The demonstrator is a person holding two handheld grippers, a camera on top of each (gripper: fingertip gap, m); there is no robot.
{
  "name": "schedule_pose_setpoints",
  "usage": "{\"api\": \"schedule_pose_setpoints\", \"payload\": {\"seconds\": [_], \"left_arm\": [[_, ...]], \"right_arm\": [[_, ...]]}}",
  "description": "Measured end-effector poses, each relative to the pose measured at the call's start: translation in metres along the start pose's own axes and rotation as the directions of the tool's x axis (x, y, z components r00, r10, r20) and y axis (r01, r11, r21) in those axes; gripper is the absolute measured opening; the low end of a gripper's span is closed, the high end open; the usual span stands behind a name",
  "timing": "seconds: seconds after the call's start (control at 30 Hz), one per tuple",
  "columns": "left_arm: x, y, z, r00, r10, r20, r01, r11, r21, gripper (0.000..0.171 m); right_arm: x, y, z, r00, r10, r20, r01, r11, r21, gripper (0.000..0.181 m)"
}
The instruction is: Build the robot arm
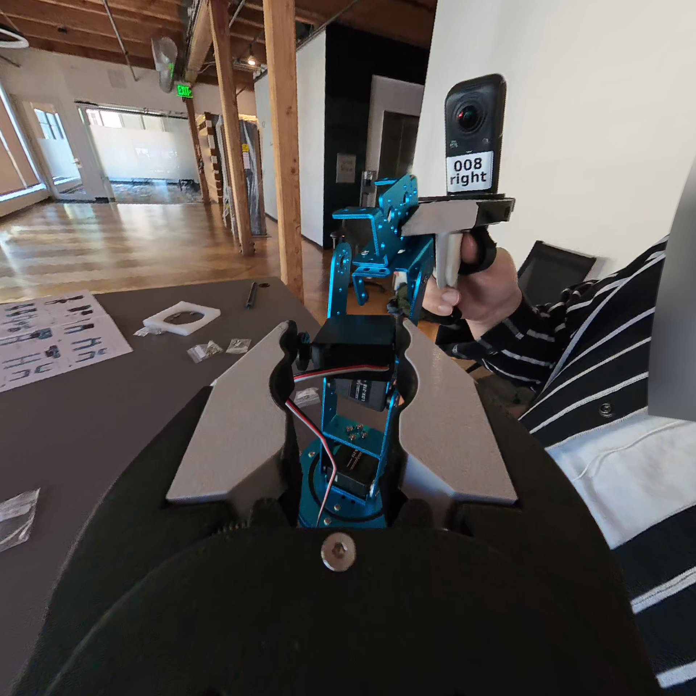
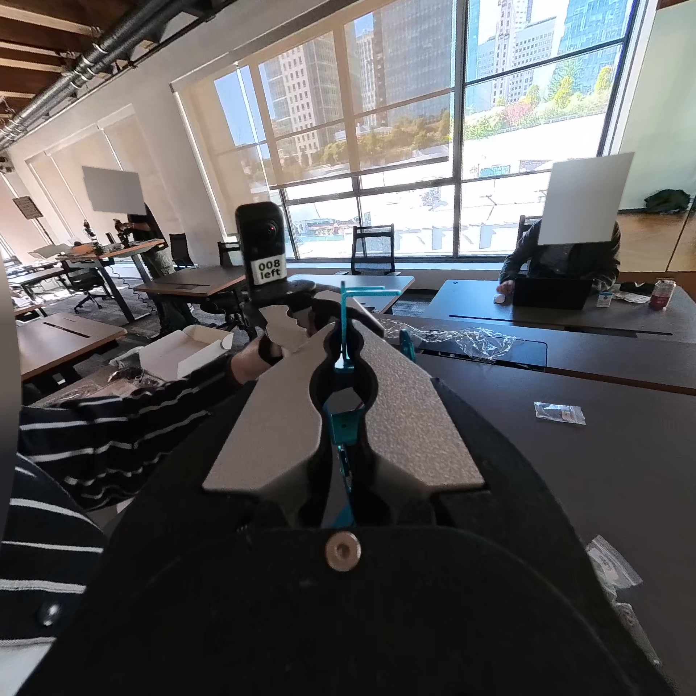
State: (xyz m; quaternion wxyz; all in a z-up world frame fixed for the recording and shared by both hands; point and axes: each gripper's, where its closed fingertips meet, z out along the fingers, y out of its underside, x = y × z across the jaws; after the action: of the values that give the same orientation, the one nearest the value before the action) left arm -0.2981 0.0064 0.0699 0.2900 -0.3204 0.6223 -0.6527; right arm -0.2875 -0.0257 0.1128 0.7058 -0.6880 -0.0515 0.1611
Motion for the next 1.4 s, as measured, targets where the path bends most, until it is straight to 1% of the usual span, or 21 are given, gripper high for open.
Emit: {"api": "schedule_pose_setpoints", "payload": {"seconds": [0.1, 0.33, 0.6, 0.73, 0.83, 0.87, 0.93, 1.03, 1.2, 1.4], "left_arm": [[0.005, 0.001, 0.006, 0.999, 0.002, -0.040, -0.001, 1.000, 0.023, 0.051], [0.006, 0.001, 0.009, 0.993, -0.043, -0.106, 0.053, 0.995, 0.088, 0.051], [0.005, -0.003, 0.016, 0.986, -0.083, -0.143, 0.096, 0.991, 0.092, 0.050], [0.004, -0.004, 0.017, 0.978, -0.129, -0.162, 0.150, 0.981, 0.120, 0.050], [0.002, -0.004, 0.016, 0.971, -0.164, -0.176, 0.189, 0.972, 0.142, 0.050], [0.003, -0.005, 0.015, 0.967, -0.172, -0.187, 0.202, 0.967, 0.153, 0.033], [-0.001, -0.007, 0.013, 0.964, -0.196, -0.180, 0.227, 0.957, 0.177, 0.033], [0.000, -0.005, 0.013, 0.954, -0.218, -0.206, 0.256, 0.949, 0.186, 0.033], [-0.001, -0.004, 0.013, 0.932, -0.277, -0.235, 0.331, 0.914, 0.235, 0.033], [-0.001, -0.005, 0.013, 0.932, -0.276, -0.235, 0.332, 0.910, 0.248, 0.033]], "right_arm": [[-0.001, 0.000, 0.001, 1.000, 0.000, 0.005, 0.000, 1.000, -0.003, 0.001], [-0.004, -0.001, 0.000, 1.000, -0.008, 0.011, 0.007, 1.000, 0.012, 0.000], [-0.004, -0.002, -0.003, 0.998, -0.009, 0.063, 0.003, 0.994, 0.109, 0.000], [-0.002, -0.002, -0.004, 0.993, 0.046, 0.105, -0.061, 0.987, 0.146, 0.000], [-0.002, -0.002, -0.005, 0.987, 0.060, 0.146, -0.087, 0.979, 0.183, 0.000], [-0.002, -0.002, -0.006, 0.985, 0.069, 0.156, -0.099, 0.976, 0.195, 0.000], [0.002, -0.002, -0.006, 0.985, 0.082, 0.154, -0.114, 0.970, 0.215, 0.000], [0.001, -0.003, -0.004, 0.981, 0.090, 0.171, -0.126, 0.970, 0.210, 0.000], [0.002, -0.001, 0.000, 0.976, 0.102, 0.194, -0.146, 0.962, 0.232, 0.000], [0.002, -0.006, -0.002, 0.959, 0.125, 0.256, -0.200, 0.936, 0.291, 0.000]]}}
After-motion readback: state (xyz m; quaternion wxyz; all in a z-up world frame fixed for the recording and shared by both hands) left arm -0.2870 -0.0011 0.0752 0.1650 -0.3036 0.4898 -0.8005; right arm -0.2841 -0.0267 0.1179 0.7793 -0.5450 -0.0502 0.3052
